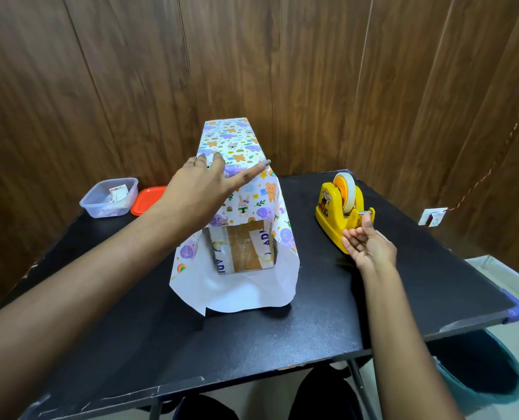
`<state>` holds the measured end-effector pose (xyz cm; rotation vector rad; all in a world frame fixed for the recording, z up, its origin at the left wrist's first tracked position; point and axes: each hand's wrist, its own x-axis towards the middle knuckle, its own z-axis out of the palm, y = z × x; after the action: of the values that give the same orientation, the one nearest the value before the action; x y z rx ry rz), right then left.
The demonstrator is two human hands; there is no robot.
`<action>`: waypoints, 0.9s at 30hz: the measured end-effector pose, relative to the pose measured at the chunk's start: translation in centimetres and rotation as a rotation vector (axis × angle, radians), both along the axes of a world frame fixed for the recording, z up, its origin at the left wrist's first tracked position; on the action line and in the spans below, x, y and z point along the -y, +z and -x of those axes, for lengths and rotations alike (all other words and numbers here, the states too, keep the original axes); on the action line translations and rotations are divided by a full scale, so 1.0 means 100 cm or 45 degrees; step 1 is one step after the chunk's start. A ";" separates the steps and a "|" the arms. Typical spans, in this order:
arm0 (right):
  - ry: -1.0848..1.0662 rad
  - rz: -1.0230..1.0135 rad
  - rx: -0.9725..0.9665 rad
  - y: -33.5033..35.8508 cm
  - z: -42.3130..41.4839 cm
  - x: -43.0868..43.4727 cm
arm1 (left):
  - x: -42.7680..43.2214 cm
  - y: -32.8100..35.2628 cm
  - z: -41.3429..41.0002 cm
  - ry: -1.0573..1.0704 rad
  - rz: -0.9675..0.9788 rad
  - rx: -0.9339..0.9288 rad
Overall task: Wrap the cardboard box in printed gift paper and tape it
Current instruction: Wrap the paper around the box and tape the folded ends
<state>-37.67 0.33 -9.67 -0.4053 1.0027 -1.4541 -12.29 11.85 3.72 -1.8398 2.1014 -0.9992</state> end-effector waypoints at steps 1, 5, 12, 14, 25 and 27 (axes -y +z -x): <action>-0.002 -0.015 0.070 0.000 -0.001 0.000 | 0.000 0.000 0.000 0.004 -0.006 0.004; -0.031 -0.092 0.214 0.004 -0.007 -0.002 | -0.001 0.001 0.001 -0.001 0.006 0.033; 0.179 0.133 0.137 0.011 -0.014 -0.046 | 0.001 0.000 0.000 -0.029 0.033 0.025; 0.387 0.450 -0.079 0.042 -0.029 -0.079 | 0.000 0.001 0.000 -0.023 0.025 0.032; 0.612 0.603 -0.564 0.028 -0.178 -0.113 | 0.005 -0.002 -0.006 -0.084 0.084 0.102; 0.506 0.583 -0.532 0.020 -0.191 -0.101 | 0.004 -0.001 -0.005 -0.088 0.062 0.083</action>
<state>-18.55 10.45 -7.63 -1.2106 0.8373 -1.2460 -11.75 11.43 3.61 -1.7425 2.1341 -1.1200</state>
